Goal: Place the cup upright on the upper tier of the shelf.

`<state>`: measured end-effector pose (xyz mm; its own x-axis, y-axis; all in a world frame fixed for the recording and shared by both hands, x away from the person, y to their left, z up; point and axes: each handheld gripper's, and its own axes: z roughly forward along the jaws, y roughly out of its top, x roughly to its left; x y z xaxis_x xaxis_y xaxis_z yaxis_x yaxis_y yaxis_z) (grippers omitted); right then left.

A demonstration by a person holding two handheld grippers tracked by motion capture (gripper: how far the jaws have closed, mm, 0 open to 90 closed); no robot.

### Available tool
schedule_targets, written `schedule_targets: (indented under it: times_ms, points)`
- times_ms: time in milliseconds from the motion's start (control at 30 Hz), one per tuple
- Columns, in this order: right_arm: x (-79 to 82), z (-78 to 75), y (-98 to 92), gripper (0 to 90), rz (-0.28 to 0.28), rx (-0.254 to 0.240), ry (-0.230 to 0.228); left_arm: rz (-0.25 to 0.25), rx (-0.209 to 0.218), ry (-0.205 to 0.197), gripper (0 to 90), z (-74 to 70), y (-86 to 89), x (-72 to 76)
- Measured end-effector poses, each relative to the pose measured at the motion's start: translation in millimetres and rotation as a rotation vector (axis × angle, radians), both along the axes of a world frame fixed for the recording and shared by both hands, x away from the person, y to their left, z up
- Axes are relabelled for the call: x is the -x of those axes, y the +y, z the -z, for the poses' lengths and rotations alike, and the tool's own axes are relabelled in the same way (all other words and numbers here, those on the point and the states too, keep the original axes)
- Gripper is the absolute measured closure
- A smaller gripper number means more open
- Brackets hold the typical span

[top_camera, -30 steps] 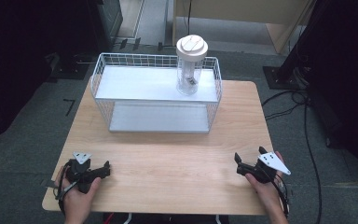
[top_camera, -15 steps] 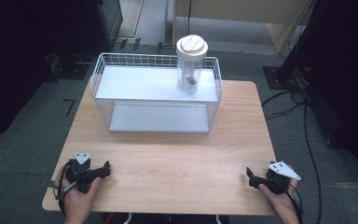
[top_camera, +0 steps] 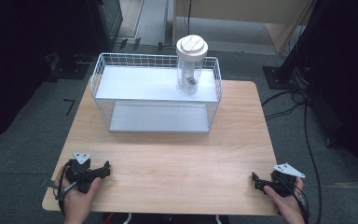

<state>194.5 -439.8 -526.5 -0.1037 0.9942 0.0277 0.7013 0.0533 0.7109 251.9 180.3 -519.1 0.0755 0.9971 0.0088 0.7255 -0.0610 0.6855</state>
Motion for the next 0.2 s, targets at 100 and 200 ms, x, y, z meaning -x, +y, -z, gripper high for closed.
schedule_targets:
  times_ms: [100,200]
  points:
    - [-0.3,0.1,0.3,0.9,0.001,0.0,0.0,0.0,0.0,0.0,0.0,0.0,0.0,0.0]
    - [-0.8,0.0,0.6,0.8,0.0,0.002,0.0,0.0,0.0,0.0,0.0,0.0,0.0,0.0]
